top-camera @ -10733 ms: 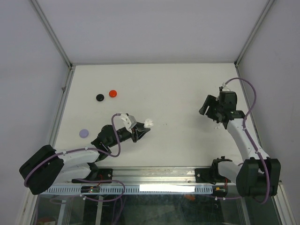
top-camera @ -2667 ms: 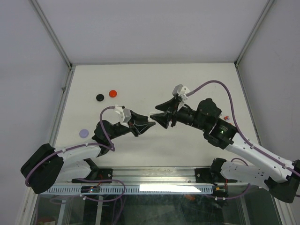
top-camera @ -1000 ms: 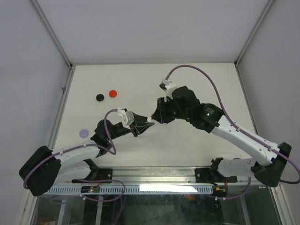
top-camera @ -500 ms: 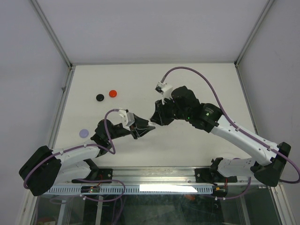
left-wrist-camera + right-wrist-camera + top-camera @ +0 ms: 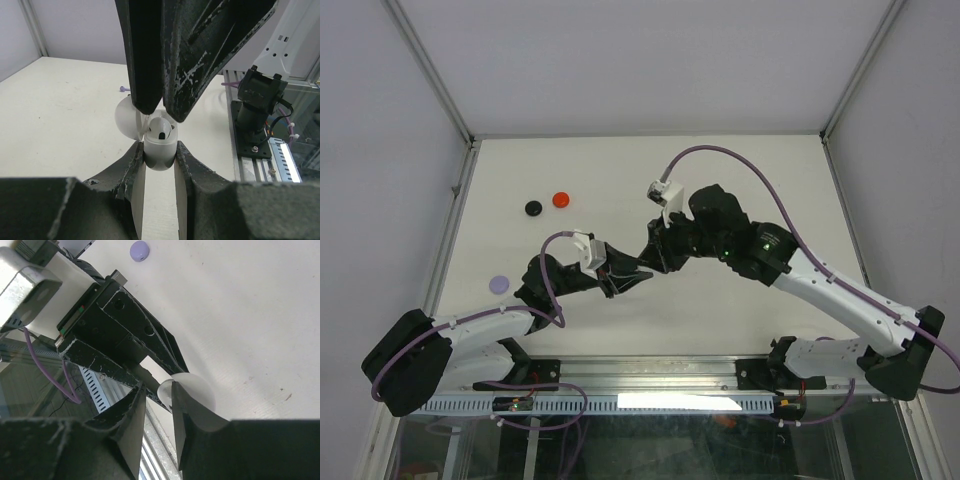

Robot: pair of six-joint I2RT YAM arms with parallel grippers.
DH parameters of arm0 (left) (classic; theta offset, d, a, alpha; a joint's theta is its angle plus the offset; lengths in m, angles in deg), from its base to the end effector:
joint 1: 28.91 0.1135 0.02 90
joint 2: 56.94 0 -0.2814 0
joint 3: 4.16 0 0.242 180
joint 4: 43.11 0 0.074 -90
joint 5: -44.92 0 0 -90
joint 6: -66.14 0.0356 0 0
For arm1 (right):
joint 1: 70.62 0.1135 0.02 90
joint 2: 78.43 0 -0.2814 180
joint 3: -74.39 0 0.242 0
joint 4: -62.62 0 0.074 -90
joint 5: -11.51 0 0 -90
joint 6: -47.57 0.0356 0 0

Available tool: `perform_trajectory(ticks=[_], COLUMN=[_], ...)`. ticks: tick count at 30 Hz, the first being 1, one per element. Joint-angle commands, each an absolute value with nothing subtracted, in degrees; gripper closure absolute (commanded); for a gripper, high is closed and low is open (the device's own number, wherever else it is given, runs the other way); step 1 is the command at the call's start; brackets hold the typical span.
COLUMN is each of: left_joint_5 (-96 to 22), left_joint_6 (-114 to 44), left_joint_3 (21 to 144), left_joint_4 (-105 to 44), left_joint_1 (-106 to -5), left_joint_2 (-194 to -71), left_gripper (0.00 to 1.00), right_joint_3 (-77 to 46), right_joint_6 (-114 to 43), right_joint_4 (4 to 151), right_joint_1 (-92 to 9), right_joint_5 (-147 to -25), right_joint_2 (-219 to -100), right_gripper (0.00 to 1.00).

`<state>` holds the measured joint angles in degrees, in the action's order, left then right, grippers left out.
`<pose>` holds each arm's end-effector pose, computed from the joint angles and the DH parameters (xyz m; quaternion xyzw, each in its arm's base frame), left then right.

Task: Insert the wireless bluetooth earbuds into the charging case
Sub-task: Adjust the earbud with the charging case, then pick up the earbud from the center of the board.

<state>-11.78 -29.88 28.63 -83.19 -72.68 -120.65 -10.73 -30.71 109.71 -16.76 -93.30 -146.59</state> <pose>0.1348 -0.1562 0.2580 0.4074 0.5172 -0.4756 0.5834 0.1345 0.1996 0.3909 -0.3690 0.7788 0.3619 0.3555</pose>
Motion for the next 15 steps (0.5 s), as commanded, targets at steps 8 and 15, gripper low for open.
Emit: perform_trajectory(ticks=[8,15], left_joint_5=[-20.1,-26.34], left_joint_6=[-28.51,-25.89], left_joint_3=[24.51,20.56], left_joint_4=[-87.58,-84.71], left_joint_1=[-72.28,-71.76], left_joint_2=[-119.18,-114.18], left_gripper=[1.0,1.0], right_joint_3=[-11.72,-8.94], right_joint_6=[-33.71,-31.84], right_joint_4=[112.13,114.62], right_joint_1=[-17.94,-24.9], right_joint_5=[-76.87,-70.95], right_joint_2=[-142.53,-143.66], right_gripper=[0.63,0.6])
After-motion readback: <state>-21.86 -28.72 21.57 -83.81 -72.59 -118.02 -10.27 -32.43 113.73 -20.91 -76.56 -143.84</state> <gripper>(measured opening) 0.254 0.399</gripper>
